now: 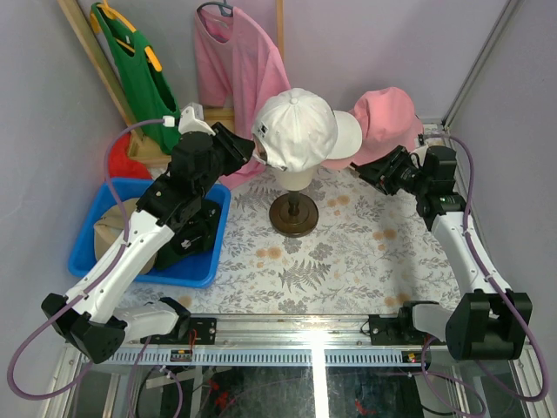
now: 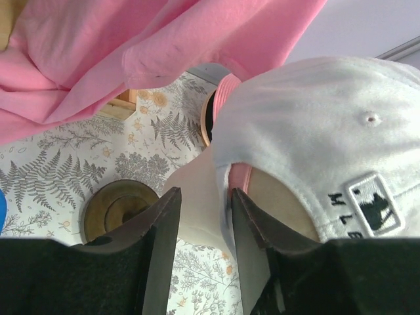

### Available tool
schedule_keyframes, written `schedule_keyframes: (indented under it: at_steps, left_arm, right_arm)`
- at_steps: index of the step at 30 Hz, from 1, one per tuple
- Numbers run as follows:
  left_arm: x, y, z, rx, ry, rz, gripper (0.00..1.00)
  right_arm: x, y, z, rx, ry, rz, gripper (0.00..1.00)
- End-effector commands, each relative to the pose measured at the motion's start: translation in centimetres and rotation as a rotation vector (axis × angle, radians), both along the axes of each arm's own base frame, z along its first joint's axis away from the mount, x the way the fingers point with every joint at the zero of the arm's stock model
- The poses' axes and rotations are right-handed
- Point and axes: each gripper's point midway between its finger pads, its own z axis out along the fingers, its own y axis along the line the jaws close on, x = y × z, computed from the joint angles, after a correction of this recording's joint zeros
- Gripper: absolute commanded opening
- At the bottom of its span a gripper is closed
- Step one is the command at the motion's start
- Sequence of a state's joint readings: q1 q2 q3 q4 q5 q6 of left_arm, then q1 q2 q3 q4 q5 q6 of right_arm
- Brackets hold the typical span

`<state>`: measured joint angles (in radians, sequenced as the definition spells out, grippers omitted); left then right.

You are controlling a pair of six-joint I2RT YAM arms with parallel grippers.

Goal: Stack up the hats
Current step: Stack the hat on the hat.

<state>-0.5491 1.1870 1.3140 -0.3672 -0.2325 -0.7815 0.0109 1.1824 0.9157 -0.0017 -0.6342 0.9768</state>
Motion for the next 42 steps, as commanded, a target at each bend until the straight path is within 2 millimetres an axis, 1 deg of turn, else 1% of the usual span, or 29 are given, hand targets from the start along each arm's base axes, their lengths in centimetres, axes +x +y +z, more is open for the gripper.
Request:
schedule_keyframes:
  at_steps: [1, 4, 8, 14, 22, 24, 27, 31, 34, 36, 37, 39, 42]
  left_arm:
    - [0.1, 0.2, 1.4, -0.007, -0.021, 0.018, 0.37]
    - [0.1, 0.5, 1.7, -0.006, -0.026, 0.027, 0.39]
    - [-0.1, 1.0, 1.9, -0.003, -0.029, 0.046, 0.42]
    - [-0.5, 1.9, 1.5, -0.010, -0.020, 0.083, 0.51]
    - [-1.2, 3.6, 2.3, -0.035, -0.036, 0.153, 0.56]
    - [-1.4, 4.2, 2.5, -0.037, -0.041, 0.179, 0.56]
    - [-1.9, 5.8, 2.9, -0.035, -0.049, 0.239, 0.57]
    - [-3.0, 8.5, 2.9, -0.002, -0.049, 0.344, 0.58]
    - [-3.7, 11.1, 1.8, 0.070, -0.014, 0.446, 0.61]
    - [-4.1, 12.7, 0.5, 0.124, 0.029, 0.505, 0.63]
    - [-4.2, 13.2, -0.3, 0.146, 0.051, 0.516, 0.63]
    - [-4.1, 14.0, -2.2, 0.178, 0.111, 0.522, 0.64]
    - [-4.0, 15.4, -6.1, 0.222, 0.233, 0.526, 0.64]
  right_arm:
    - [-0.4, -0.6, 0.5, -0.021, 0.010, -0.010, 0.43]
    - [-0.5, -0.8, 1.7, -0.017, -0.013, -0.014, 0.44]
    - [-0.7, -1.3, 2.6, -0.023, -0.031, -0.034, 0.44]
    - [-1.2, -1.8, 2.7, -0.038, -0.036, -0.054, 0.44]
    - [-1.7, -2.4, 3.3, -0.075, -0.046, -0.082, 0.45]
    - [-1.8, -2.6, 3.4, -0.089, -0.052, -0.091, 0.45]
    - [-2.0, -3.1, 3.7, -0.119, -0.059, -0.113, 0.45]
    - [-2.1, -4.3, 4.6, -0.181, -0.090, -0.169, 0.44]
    - [-1.9, -5.0, 5.9, -0.230, -0.136, -0.197, 0.44]
    - [-1.7, -5.4, 6.7, -0.269, -0.163, -0.205, 0.44]
    - [-1.6, -5.6, 7.0, -0.286, -0.170, -0.206, 0.44]
    - [-1.4, -5.8, 7.2, -0.315, -0.166, -0.206, 0.45]
    - [-1.3, -6.0, 7.1, -0.350, -0.160, -0.193, 0.45]
